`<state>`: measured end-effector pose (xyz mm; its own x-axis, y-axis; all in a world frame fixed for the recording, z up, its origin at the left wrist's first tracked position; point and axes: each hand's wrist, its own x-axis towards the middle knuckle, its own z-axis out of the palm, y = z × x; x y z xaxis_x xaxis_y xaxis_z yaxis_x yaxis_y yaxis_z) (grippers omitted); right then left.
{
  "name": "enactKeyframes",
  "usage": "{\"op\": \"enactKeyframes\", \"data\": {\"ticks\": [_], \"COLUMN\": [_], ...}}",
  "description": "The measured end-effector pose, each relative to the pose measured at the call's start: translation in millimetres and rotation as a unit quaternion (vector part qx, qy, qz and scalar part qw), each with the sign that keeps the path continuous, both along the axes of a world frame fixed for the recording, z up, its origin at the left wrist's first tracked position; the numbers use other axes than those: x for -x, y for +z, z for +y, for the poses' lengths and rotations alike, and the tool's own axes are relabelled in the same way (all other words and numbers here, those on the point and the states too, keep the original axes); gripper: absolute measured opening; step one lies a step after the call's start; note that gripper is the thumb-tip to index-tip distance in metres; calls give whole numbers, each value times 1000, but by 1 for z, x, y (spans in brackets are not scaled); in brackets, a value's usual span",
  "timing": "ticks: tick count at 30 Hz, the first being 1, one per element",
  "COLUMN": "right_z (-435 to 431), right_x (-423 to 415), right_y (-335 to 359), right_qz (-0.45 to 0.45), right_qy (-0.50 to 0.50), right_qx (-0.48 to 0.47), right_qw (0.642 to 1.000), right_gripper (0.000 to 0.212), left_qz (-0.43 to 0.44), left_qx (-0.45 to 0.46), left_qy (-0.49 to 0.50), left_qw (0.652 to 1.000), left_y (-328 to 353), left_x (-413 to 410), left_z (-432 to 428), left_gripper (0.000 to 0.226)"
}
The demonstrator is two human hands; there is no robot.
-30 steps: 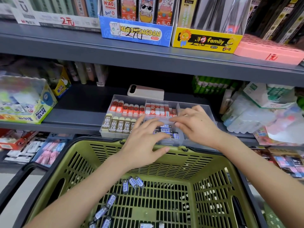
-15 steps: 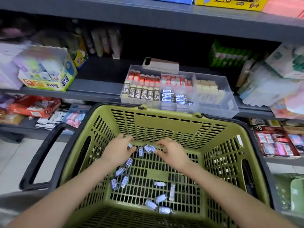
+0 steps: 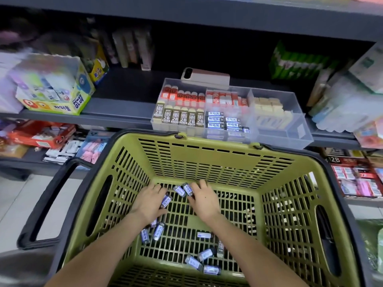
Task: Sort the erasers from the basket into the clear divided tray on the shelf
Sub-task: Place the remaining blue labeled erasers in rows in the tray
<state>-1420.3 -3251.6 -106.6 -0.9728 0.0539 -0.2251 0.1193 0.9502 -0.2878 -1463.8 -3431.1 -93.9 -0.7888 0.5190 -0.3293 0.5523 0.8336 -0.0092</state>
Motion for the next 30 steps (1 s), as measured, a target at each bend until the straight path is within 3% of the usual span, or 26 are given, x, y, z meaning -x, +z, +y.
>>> {"op": "enactKeyframes", "data": {"ticks": [4,9,11,12,13,15,16,18,20,22,24,26,27,29,30], "right_z": [3,10,11,12,11,8,7,6,7,10,14,19,24,35,40], "right_x": [-3,-17,-22,-23,-25,-28,-29,-32,-31,-32,-36,-40,-42,-48,-54], "right_y": [-1,10,23,31,41,61,70,84,93,98,100,100,96,86,78], "right_qz": [13,33,59,77,95,129,146,174,187,159,119,105,113,72,-1], "right_qy": [-19,-107,-122,-118,-108,-59,-21,59,121,148,127,36,-20,-87,-84], "right_qx": [27,136,189,216,246,288,289,255,201,189,258,348,350,206,110], "right_qw": [999,984,973,966,958,947,946,949,954,958,950,931,930,972,990], "right_gripper": [42,35,30,28,28,29,31,33,34,41,50,44,37,29,31], "left_qz": [-63,-65,-125,-198,-299,-474,-516,-552,-569,-571,-571,-574,-574,-574,-577], "left_qx": [-76,-88,-163,-239,-328,-464,-504,-549,-559,-547,-533,-526,-521,-501,-491], "left_qy": [72,60,139,215,304,415,438,456,472,494,497,505,513,520,519], "left_qw": [993,992,969,926,843,623,537,431,377,361,377,372,368,386,395], "left_y": [-8,-8,0,6,14,32,39,51,60,66,68,70,70,70,71], "left_x": [-4,0,0,1,0,-1,-2,-3,-7,-13,-17,-21,-22,-24,-25], "left_z": [6,10,12,14,18,24,25,29,34,40,44,45,44,40,37], "left_gripper": [50,48,45,41,34,25,23,19,24,36,47,42,37,29,27]}}
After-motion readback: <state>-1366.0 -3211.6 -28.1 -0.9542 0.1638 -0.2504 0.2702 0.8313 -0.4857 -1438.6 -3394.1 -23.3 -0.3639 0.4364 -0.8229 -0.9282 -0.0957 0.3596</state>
